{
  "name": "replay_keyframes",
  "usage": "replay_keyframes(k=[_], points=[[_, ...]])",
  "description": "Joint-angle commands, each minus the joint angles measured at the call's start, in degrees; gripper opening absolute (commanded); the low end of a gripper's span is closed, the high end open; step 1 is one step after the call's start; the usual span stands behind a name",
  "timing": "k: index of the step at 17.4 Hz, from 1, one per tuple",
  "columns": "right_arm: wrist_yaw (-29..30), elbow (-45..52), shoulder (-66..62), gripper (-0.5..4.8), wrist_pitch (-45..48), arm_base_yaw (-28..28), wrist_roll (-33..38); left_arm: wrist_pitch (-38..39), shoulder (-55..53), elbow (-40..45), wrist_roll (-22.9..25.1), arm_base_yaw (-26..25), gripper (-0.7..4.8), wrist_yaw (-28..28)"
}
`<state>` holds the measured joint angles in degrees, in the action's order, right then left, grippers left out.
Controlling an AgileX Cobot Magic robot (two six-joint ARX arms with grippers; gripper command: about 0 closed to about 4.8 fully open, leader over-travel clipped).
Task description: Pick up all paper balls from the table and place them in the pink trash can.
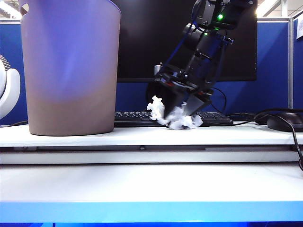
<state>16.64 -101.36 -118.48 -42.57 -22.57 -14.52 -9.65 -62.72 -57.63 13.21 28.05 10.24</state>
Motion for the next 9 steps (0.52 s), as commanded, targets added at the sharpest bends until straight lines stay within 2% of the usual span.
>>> replay_keyframes(k=[1, 2, 6, 7, 8, 9], points=[[0.4, -0.2, 0.7, -0.01, -0.2, -0.1, -0.5, 1.1, 1.3, -0.2, -2.3, 0.0, 2.19, -4.9], [0.4, -0.2, 2.2, -0.01, 0.6, -0.1, -0.6, 2.3, 1.6, -0.2, -4.9, 0.0, 2.19, -10.8], [1.7, -0.2, 13.0, -0.01, 8.7, -0.1, -0.5, 7.7, 1.8, -0.1, -10.2, 0.0, 2.15, -30.3], [4.7, -0.3, 15.8, -0.01, 11.8, -0.1, 0.3, 9.3, 1.6, -0.1, -11.0, 0.0, 2.15, -32.3], [12.1, -0.3, 19.8, -0.01, 19.3, -0.1, 5.5, 13.9, 1.6, -0.1, -11.6, 0.0, 2.15, -33.7], [16.2, -0.4, 21.2, -0.01, 23.5, -0.1, 8.4, 15.7, 1.6, -0.1, -11.5, 0.0, 2.15, -33.6]])
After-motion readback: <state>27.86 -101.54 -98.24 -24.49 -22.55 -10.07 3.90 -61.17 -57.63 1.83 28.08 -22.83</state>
